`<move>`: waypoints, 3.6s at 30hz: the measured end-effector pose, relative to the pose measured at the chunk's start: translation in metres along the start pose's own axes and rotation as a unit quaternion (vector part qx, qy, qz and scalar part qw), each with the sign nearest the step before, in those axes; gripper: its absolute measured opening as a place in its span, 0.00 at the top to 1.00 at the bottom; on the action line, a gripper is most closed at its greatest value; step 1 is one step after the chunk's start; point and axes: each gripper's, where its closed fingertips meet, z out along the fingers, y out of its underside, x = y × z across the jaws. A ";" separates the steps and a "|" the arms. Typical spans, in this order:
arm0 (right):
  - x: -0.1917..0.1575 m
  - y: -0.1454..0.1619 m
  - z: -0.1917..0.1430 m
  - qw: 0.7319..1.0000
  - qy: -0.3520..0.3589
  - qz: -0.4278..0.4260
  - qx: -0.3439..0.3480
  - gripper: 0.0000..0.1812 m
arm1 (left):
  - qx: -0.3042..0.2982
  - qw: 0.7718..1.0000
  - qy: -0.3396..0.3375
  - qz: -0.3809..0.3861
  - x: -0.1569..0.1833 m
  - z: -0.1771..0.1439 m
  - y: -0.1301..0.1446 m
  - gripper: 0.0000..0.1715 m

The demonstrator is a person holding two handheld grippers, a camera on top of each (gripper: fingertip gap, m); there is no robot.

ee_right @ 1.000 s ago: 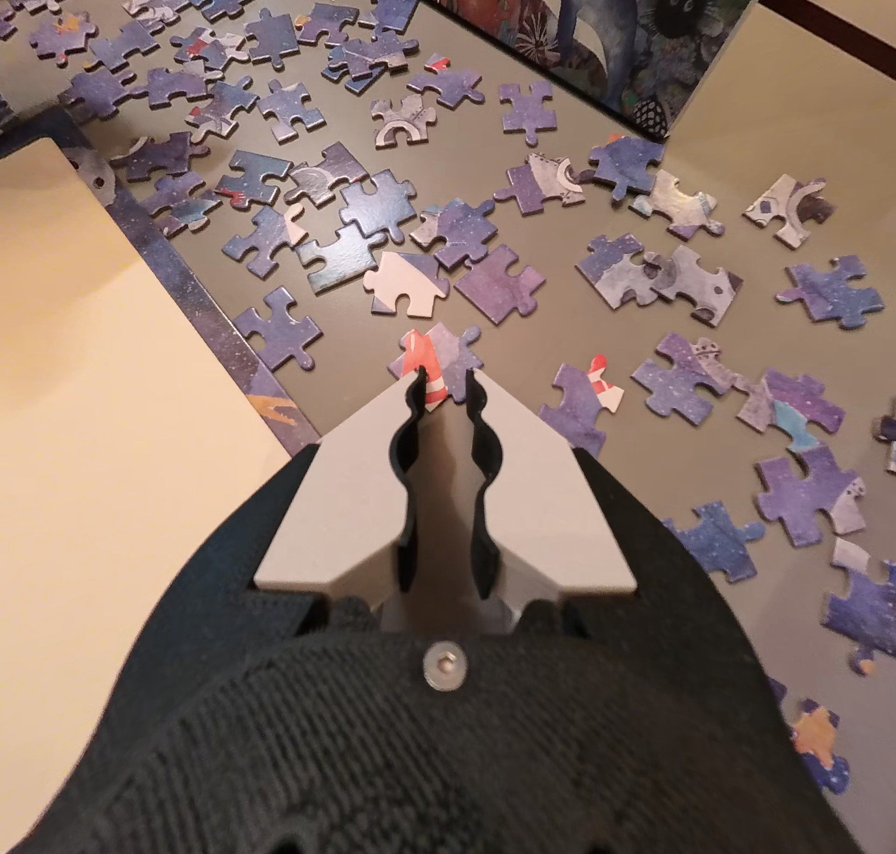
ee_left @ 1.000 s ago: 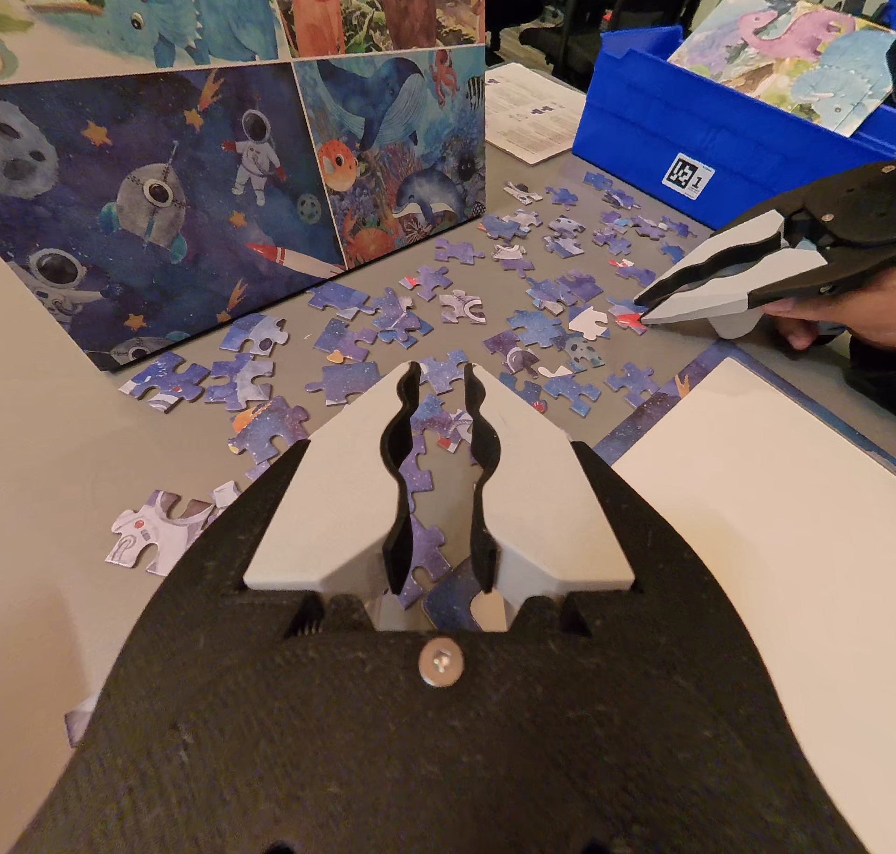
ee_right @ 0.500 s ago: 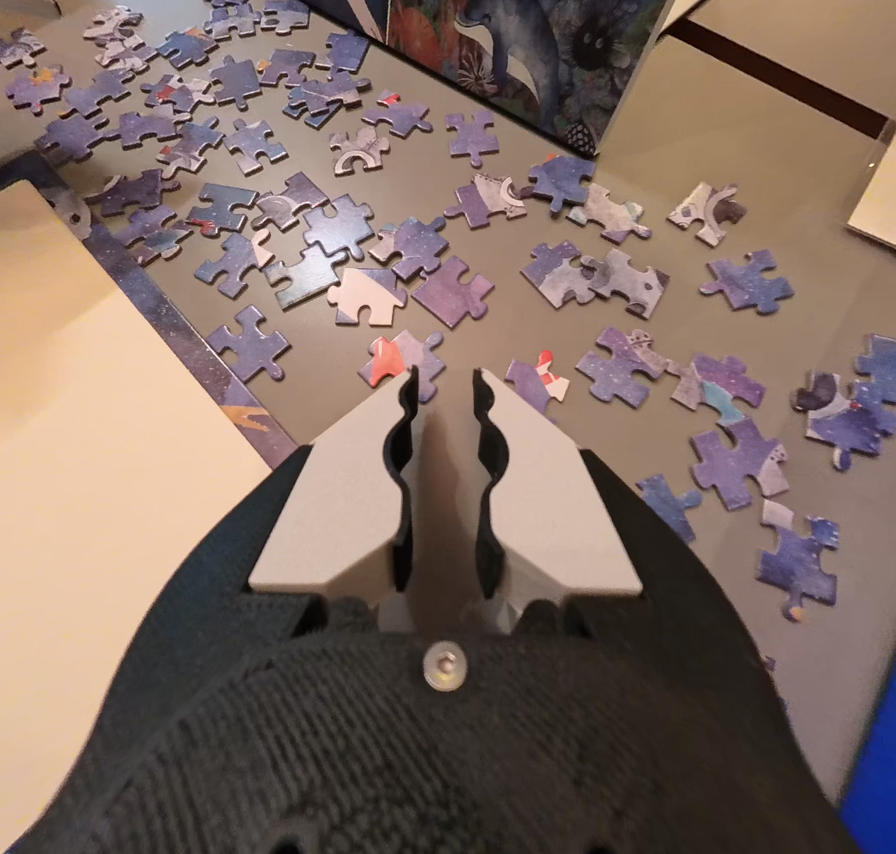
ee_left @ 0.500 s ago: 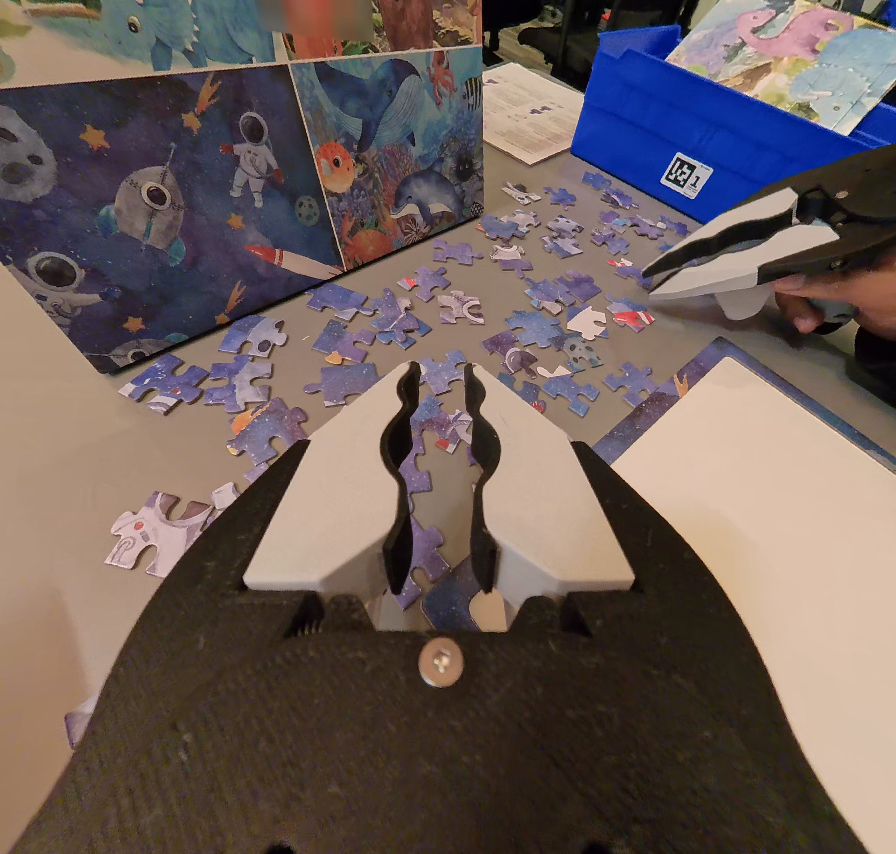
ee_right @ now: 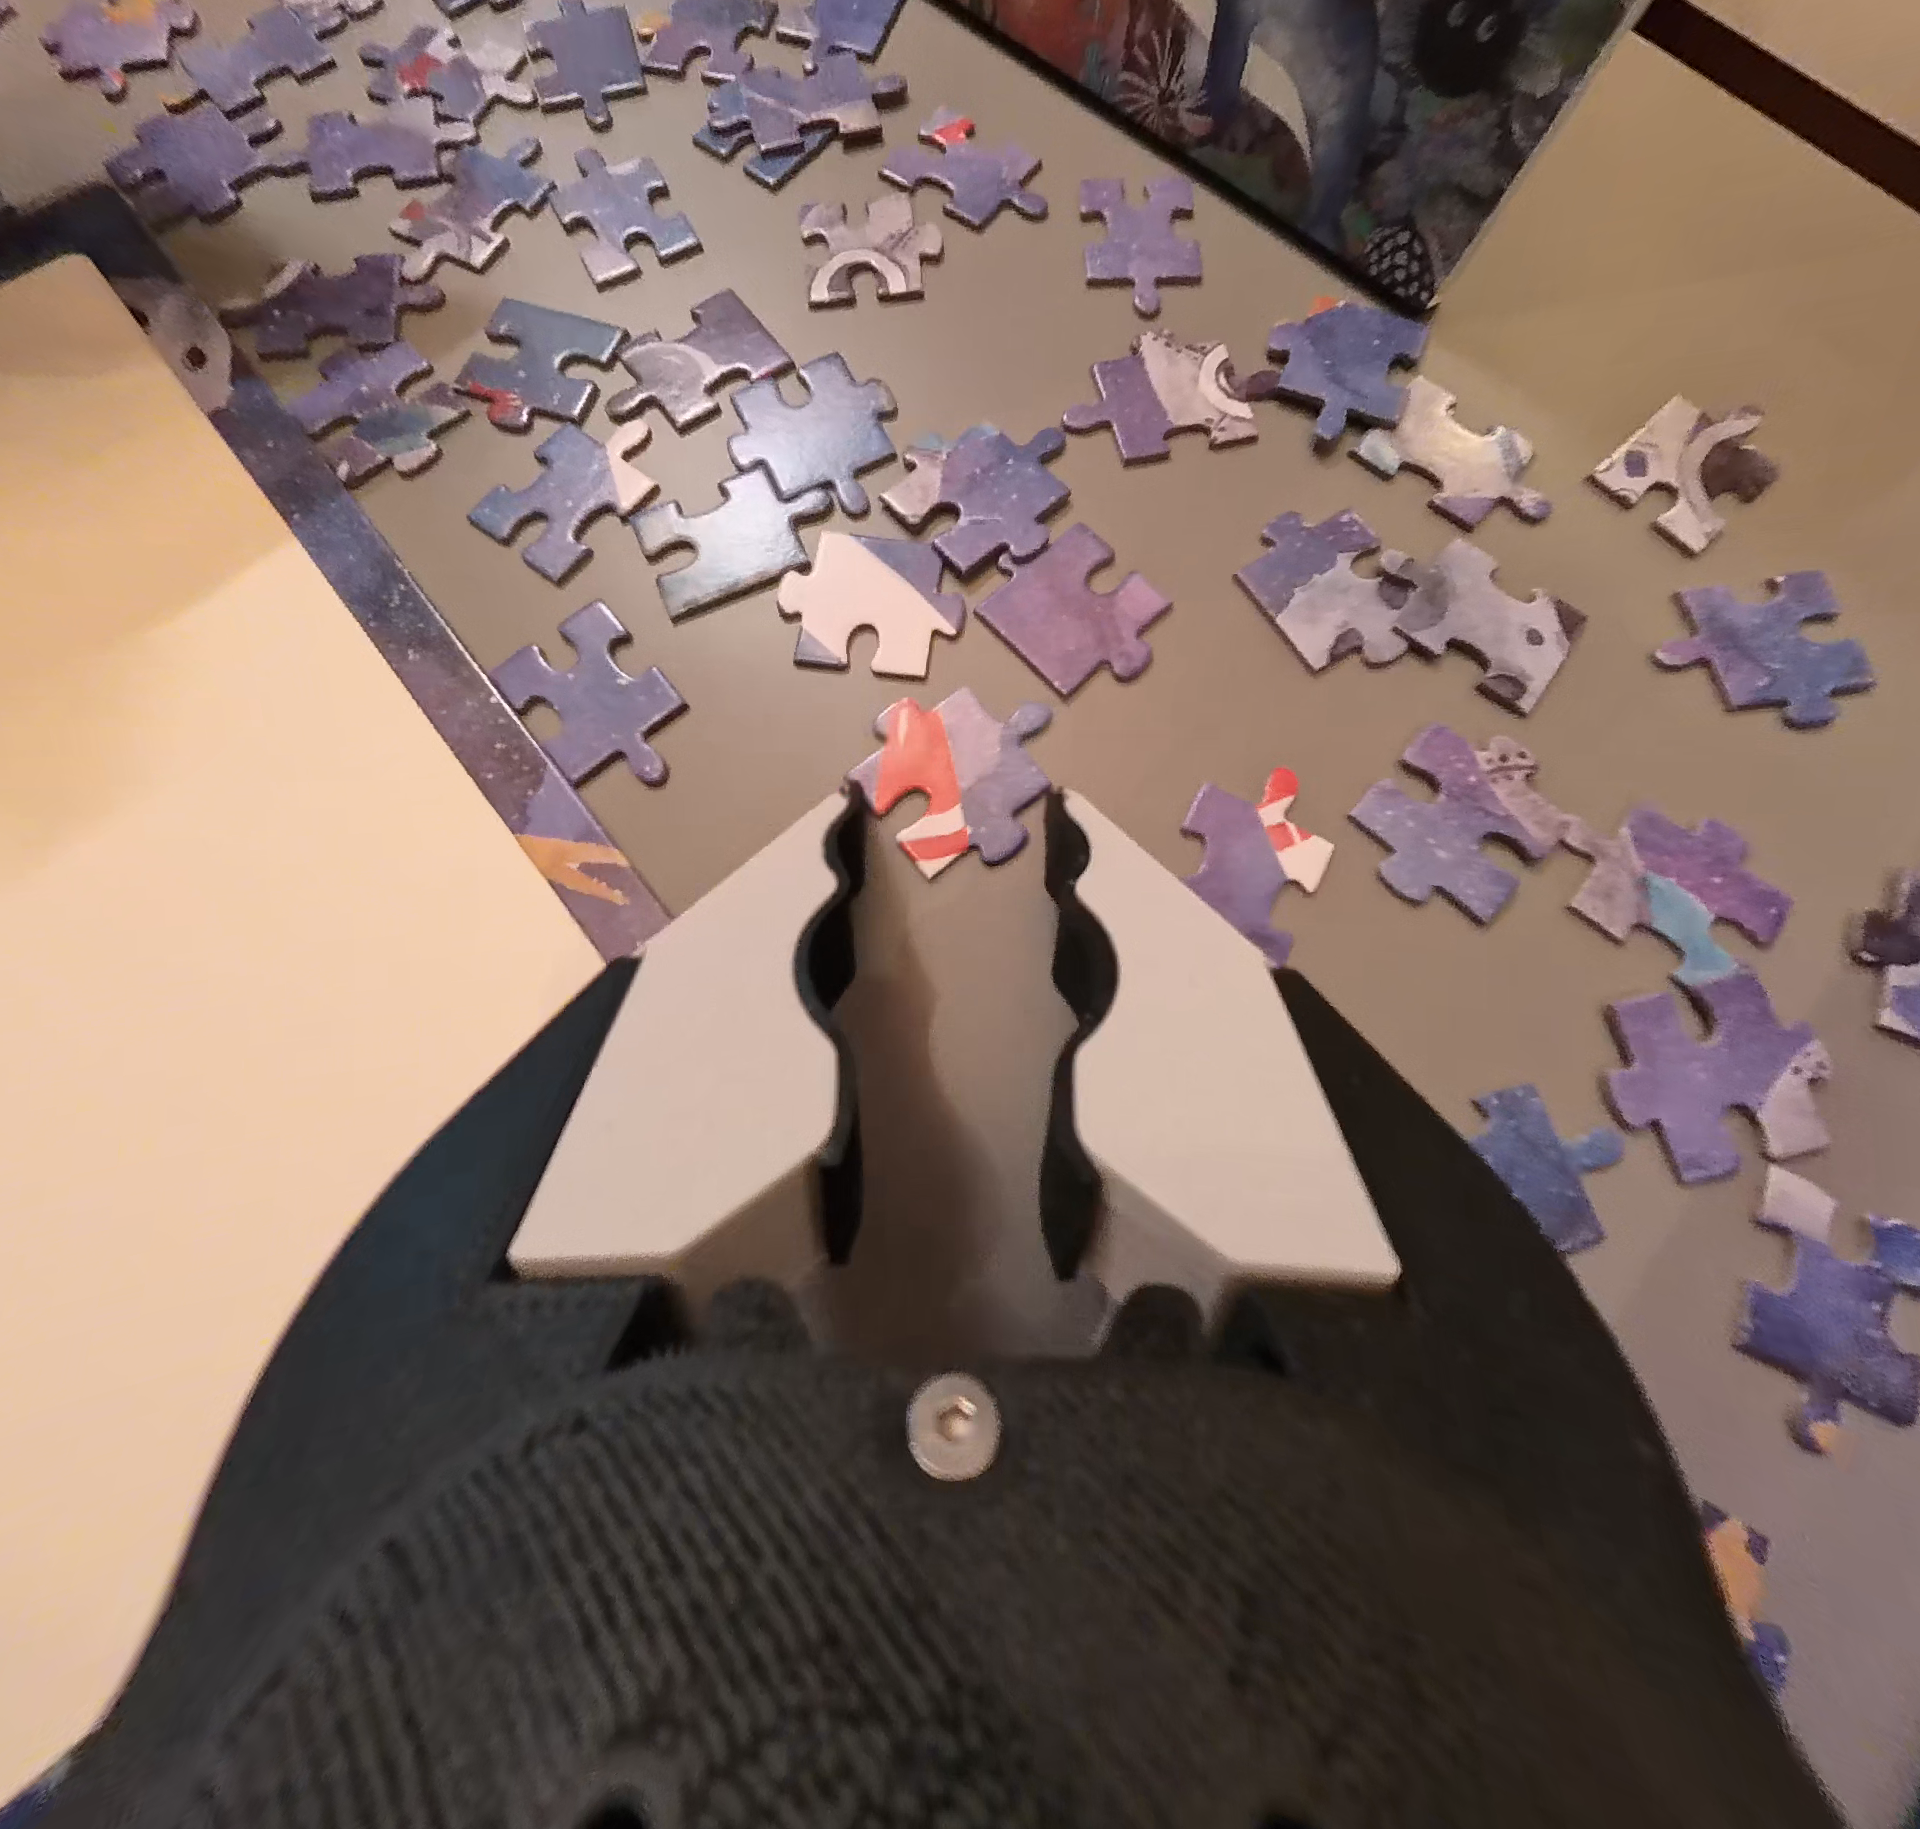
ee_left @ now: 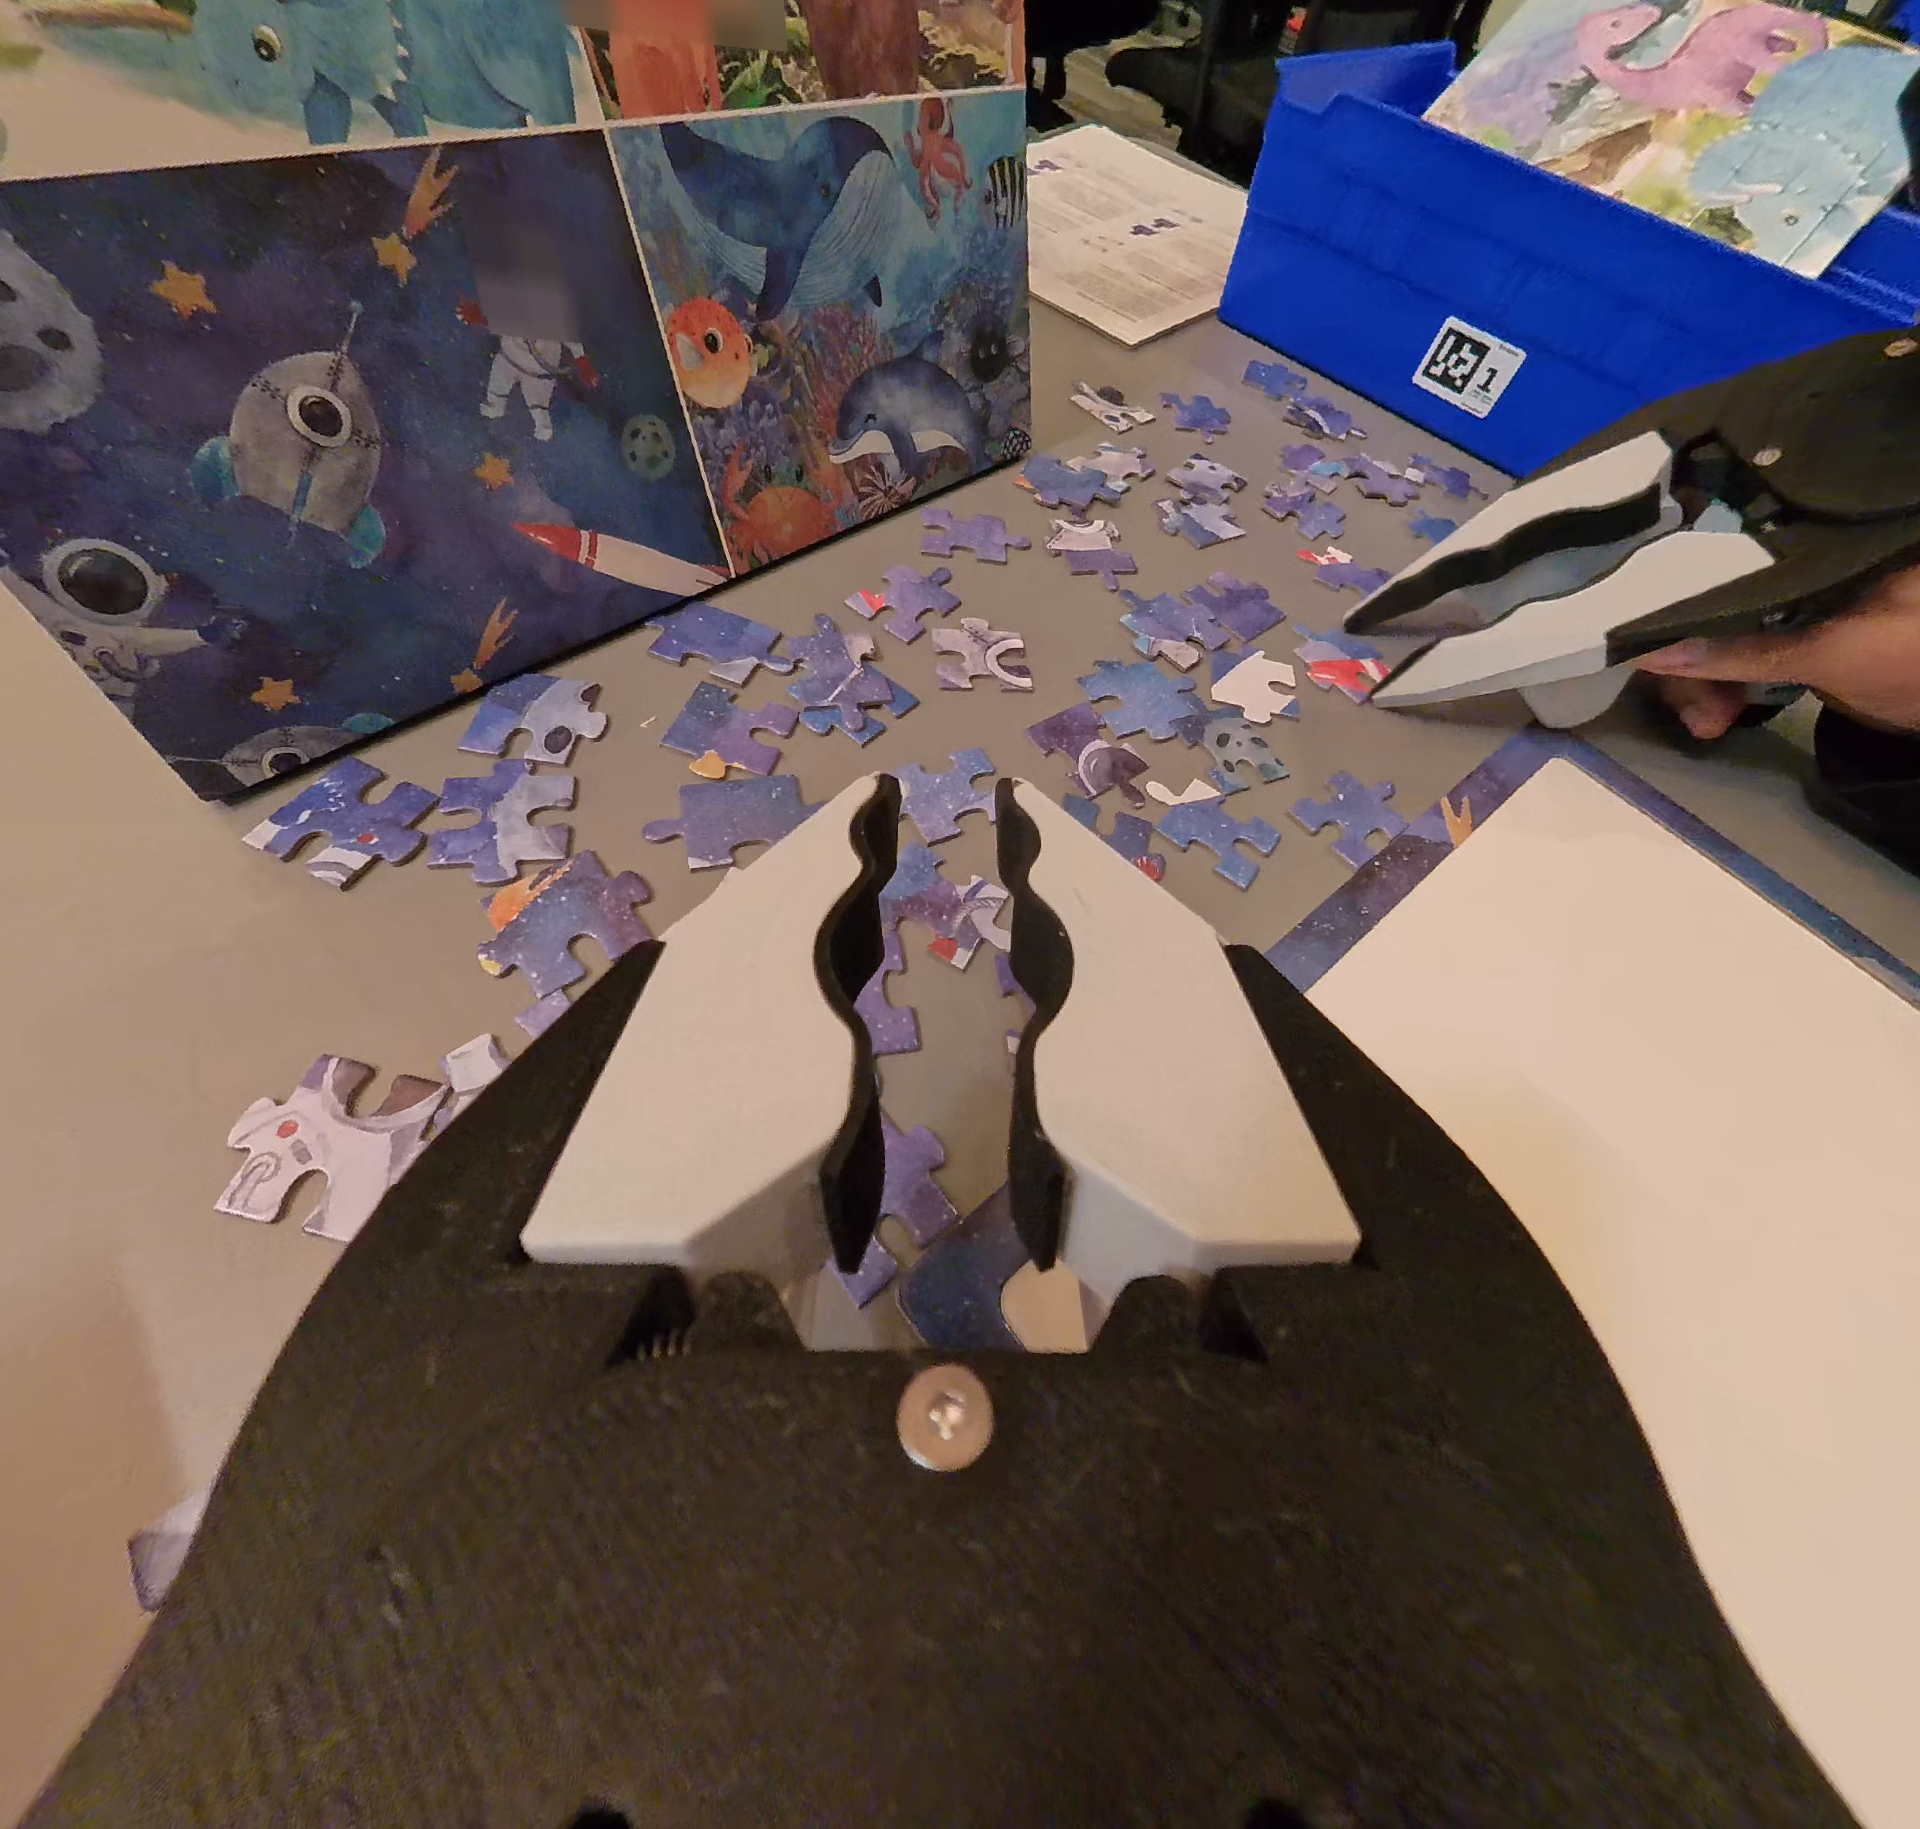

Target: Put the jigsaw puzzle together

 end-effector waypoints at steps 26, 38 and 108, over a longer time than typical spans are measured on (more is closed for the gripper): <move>0.021 -0.009 -0.021 0.999 0.037 0.017 0.026 0.94 | 0.009 0.998 0.057 0.039 0.046 0.011 -0.006 0.87; 0.024 -0.014 -0.028 0.998 0.063 -0.001 0.028 0.93 | -0.133 0.966 0.163 0.150 0.129 0.084 0.012 0.82; 0.035 -0.028 -0.049 0.994 0.090 0.006 0.066 0.93 | -0.195 0.941 0.182 0.206 0.142 0.127 0.031 0.87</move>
